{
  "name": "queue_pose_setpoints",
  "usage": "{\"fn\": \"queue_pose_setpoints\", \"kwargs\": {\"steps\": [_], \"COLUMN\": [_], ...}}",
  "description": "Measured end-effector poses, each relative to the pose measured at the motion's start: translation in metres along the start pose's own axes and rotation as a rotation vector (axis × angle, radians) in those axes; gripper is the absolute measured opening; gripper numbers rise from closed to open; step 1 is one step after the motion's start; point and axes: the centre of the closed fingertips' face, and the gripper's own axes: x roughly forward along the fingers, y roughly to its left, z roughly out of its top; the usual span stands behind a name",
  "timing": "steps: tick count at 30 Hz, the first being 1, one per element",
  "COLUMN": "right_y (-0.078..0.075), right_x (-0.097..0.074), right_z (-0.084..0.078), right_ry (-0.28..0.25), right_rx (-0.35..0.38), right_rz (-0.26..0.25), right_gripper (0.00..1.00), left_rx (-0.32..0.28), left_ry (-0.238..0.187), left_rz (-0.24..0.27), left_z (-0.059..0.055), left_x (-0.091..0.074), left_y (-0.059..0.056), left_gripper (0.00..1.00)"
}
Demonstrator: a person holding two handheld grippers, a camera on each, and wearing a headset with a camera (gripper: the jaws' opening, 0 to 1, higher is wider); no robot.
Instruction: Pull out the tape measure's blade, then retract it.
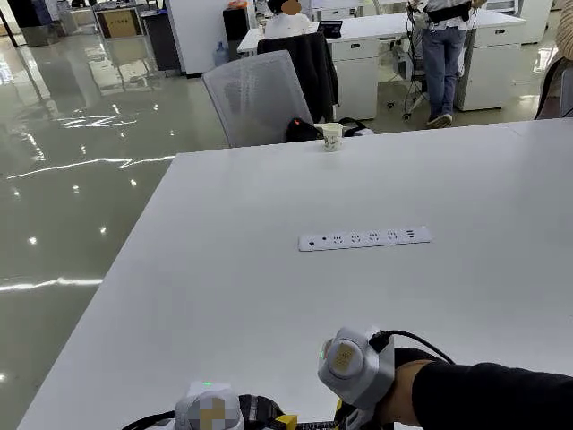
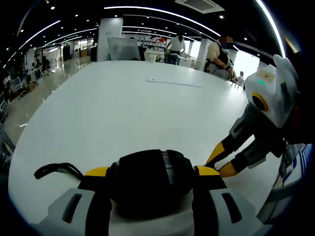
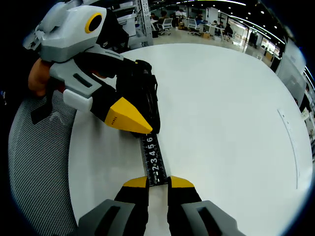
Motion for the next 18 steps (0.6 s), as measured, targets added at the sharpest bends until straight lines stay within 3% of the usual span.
{"fn": "queue_pose_setpoints", "kwargs": {"steps": [7, 18], "right_y": [0.001, 0.003], "right_x": [0.001, 0.007], "right_z": [0.002, 0.012], "right_ry": [-0.004, -0.034], "right_rx": [0.003, 0.019], "right_rz": [-0.001, 0.005], "right_gripper": [0.11, 0.10], "left_rx": [0.021, -0.049], "left_ry": [-0.002, 0.005], "left_rz": [0.016, -0.010], "left_z": [0.000, 0.001], "left_x": [0.001, 0.000], "left_y": [0.000, 0.003], "left_gripper": [0.62, 0.61]}}
